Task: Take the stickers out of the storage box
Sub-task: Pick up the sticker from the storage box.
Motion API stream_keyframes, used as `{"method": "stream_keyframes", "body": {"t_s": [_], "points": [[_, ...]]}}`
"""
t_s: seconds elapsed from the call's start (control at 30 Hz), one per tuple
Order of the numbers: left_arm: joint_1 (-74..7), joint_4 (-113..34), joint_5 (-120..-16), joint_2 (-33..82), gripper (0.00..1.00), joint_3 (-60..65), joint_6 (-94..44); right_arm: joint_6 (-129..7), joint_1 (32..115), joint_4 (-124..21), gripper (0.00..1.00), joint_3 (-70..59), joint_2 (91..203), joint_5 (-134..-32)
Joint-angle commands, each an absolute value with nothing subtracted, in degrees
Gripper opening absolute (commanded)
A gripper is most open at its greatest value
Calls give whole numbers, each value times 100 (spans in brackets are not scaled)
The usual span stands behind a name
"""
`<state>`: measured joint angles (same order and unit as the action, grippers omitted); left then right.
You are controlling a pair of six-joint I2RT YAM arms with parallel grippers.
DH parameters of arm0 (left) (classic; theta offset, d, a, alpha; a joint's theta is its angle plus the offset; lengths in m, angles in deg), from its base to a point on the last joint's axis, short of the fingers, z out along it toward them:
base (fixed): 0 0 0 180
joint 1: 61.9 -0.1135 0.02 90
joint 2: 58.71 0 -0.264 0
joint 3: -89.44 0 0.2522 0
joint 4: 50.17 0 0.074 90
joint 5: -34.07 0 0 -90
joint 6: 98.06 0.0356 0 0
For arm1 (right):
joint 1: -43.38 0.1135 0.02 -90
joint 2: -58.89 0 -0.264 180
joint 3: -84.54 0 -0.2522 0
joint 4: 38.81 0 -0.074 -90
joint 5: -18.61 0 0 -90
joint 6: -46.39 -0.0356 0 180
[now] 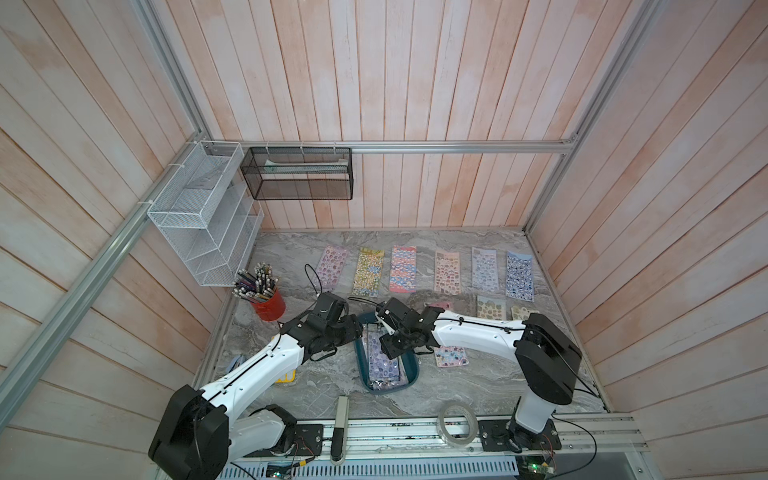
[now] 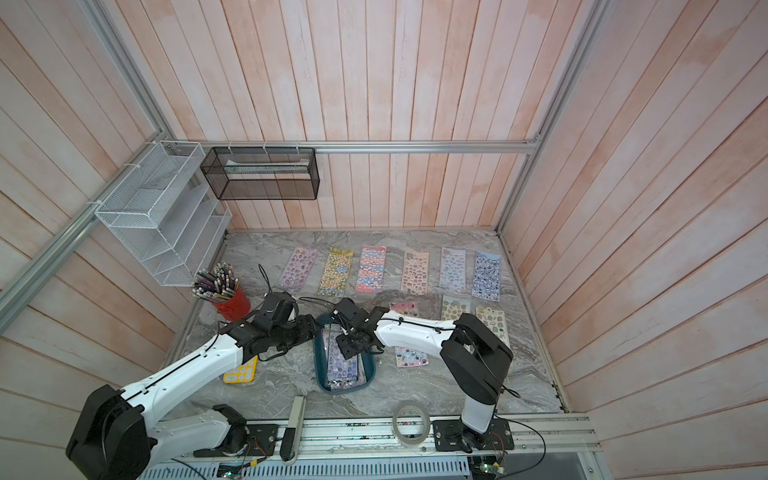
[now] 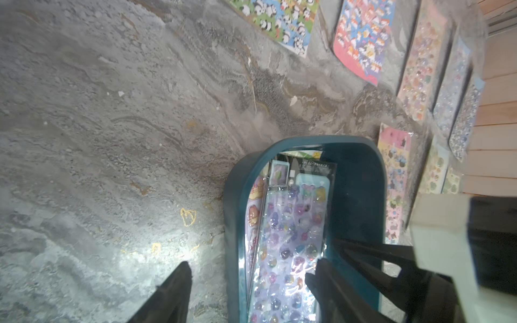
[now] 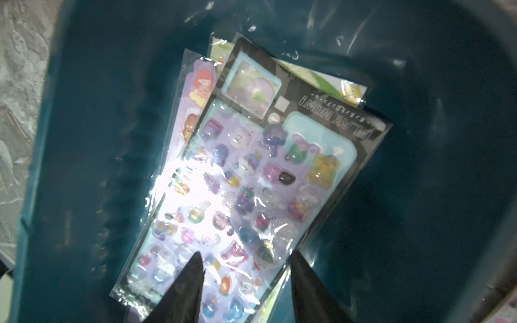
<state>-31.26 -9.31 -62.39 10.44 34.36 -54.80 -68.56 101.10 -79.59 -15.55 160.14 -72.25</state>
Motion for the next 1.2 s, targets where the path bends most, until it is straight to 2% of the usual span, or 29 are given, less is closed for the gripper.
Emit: {"method": "stream_keyframes", "body": {"t_s": [0.0, 0.13, 0.3, 0.53, 0.63, 0.83, 0.9, 0.93, 1.0, 1.17], "points": [[-3053, -1295, -6344, 1190, 72, 3495, -5522, -7006, 10148, -7875, 54, -1669, 16220, -7024], [-2998, -1521, -6468, 1470, 71, 3505, -5543, -6963, 10157, -7417, 51, -1762, 16427, -7361], [-2988, -1650, -6610, 1741, 68, 3481, -5492, -7005, 10157, -6716, 37, -1951, 16550, -8010], [-2975, -1698, -6696, 2001, 66, 3329, -5418, -7112, 10094, -6120, 37, -2299, 16526, -8520], [-2975, -1707, -6731, 2091, 62, 3256, -5403, -7129, 10068, -5751, 37, -2444, 16481, -8883], [-2976, -1711, -6776, 2241, 33, 3207, -5420, -7081, 9969, -5489, 37, -2488, 16399, -9126], [-2979, -1704, -6765, 2250, 18, 3209, -5446, -7039, 9914, -5565, 37, -2520, 16375, -9109], [-2977, -1681, -6758, 2250, 15, 3201, -5451, -7018, 9896, -5600, 37, -2523, 16360, -9091], [-2974, -1635, -6714, 2226, 10, 3192, -5449, -6957, 9861, -5708, 37, -2536, 16294, -8987], [-2975, -1561, -6621, 2187, 6, 3183, -5456, -6777, 9832, -6340, 37, -2405, 16001, -8507]]}}
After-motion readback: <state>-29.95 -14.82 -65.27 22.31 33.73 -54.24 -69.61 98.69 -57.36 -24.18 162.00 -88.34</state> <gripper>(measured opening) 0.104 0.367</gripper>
